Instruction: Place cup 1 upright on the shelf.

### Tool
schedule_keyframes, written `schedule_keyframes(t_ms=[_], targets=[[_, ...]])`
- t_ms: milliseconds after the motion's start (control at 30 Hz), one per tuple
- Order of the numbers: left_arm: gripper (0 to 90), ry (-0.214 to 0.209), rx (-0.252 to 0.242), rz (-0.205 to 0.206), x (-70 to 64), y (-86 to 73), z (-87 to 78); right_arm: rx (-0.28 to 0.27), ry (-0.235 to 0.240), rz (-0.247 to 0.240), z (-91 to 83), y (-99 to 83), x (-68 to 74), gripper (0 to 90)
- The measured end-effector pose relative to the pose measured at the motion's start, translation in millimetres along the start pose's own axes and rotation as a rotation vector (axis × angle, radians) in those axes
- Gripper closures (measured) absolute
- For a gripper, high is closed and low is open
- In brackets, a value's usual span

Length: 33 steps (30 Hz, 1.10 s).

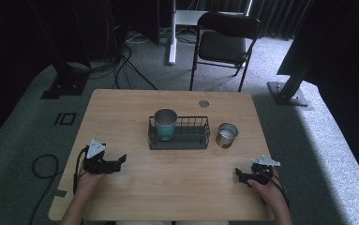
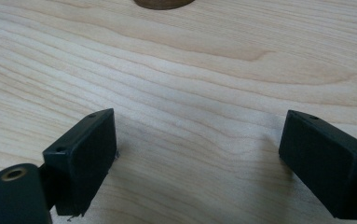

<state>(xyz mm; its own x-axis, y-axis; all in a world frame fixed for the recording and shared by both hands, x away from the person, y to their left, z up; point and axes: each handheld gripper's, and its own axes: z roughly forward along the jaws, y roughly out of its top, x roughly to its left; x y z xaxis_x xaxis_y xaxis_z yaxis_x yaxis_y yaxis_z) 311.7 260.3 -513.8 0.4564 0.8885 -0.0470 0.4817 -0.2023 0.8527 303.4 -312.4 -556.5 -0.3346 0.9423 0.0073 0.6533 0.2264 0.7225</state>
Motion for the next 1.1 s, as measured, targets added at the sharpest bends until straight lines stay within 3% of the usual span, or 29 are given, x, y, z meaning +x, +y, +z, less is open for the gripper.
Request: schedule_keyframes(t_ms=[333,800,1100], targets=[[1.1,0.045,0.052,0.007,5.6,-17.3,-6.6,0.000,0.000,0.000,0.0,0.0,0.0,10.7],[1.1,0.095,0.111,-0.024,9.8,-35.7,-13.4,-0.001,0.000,0.000,0.0,0.0,0.0,10.7],[1.1,0.136,0.140,-0.075,16.4,-46.2,-19.5,-0.001,0.000,0.000,0.1,-0.1,0.0,10.7]])
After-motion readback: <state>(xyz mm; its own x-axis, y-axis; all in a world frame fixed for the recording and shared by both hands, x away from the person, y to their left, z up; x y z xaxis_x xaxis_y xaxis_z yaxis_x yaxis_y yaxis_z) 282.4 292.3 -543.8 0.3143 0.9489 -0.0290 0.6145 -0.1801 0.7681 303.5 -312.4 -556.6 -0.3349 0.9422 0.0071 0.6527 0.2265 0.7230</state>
